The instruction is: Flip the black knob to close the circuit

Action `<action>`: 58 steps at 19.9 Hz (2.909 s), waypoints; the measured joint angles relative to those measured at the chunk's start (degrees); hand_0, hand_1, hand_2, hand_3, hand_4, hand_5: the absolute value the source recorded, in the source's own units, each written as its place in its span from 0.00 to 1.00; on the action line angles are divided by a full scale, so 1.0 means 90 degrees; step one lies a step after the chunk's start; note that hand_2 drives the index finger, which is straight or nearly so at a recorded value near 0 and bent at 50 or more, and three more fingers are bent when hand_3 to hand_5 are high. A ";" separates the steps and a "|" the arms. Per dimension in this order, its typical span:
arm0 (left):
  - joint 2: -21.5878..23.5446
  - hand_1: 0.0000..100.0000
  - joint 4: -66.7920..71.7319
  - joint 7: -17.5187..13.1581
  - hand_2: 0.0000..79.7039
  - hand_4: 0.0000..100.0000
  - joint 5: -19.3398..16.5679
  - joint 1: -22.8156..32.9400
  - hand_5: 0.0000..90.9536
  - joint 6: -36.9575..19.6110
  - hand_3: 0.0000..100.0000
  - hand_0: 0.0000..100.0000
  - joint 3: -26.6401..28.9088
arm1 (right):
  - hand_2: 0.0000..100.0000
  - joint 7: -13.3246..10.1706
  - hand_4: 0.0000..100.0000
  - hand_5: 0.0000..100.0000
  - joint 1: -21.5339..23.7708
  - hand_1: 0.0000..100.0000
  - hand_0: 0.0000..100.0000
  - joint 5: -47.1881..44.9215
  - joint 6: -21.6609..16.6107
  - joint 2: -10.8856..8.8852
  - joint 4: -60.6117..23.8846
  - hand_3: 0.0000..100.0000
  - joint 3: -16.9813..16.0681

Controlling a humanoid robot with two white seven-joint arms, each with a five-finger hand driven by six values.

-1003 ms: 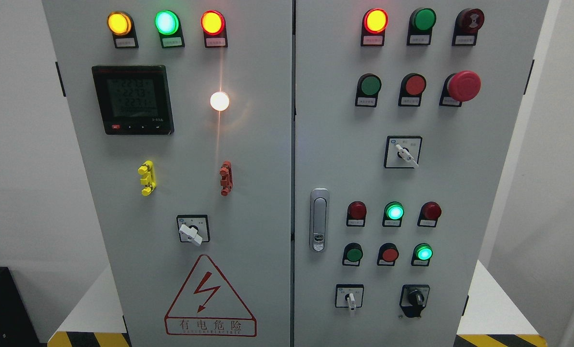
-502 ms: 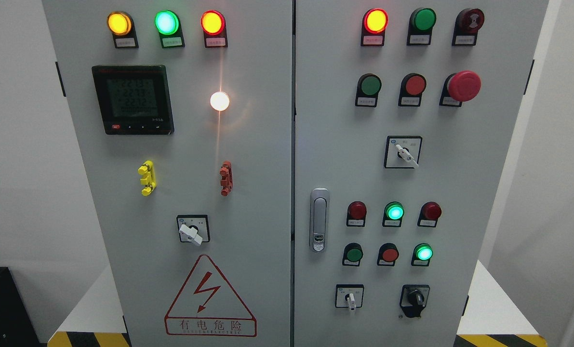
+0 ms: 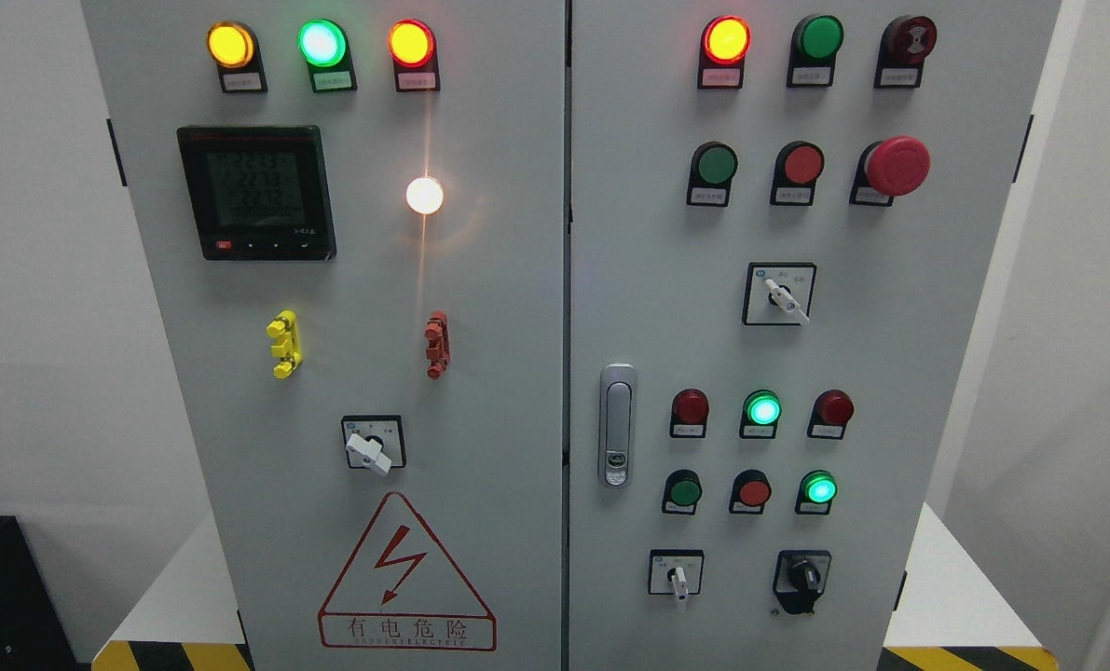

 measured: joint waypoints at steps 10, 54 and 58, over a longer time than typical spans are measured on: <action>0.0000 0.56 -0.0001 0.0000 0.00 0.00 0.0000 0.0000 0.00 0.0000 0.00 0.12 -0.0001 | 0.88 0.0384 0.95 0.96 -0.0559 0.06 0.00 0.0359 0.0372 0.0025 -0.0428 1.00 -0.0013; 0.0000 0.56 0.0001 -0.0001 0.00 0.00 0.0000 0.0000 0.00 0.0000 0.00 0.12 -0.0001 | 0.89 0.1044 0.96 0.97 -0.1956 0.05 0.00 0.1030 0.1341 -0.0039 -0.0443 1.00 -0.0548; 0.0000 0.56 0.0001 -0.0002 0.00 0.00 0.0000 0.0000 0.00 0.0000 0.00 0.12 -0.0001 | 0.90 0.1056 0.96 0.97 -0.2012 0.05 0.00 0.1086 0.1365 -0.0045 -0.0387 1.00 -0.0549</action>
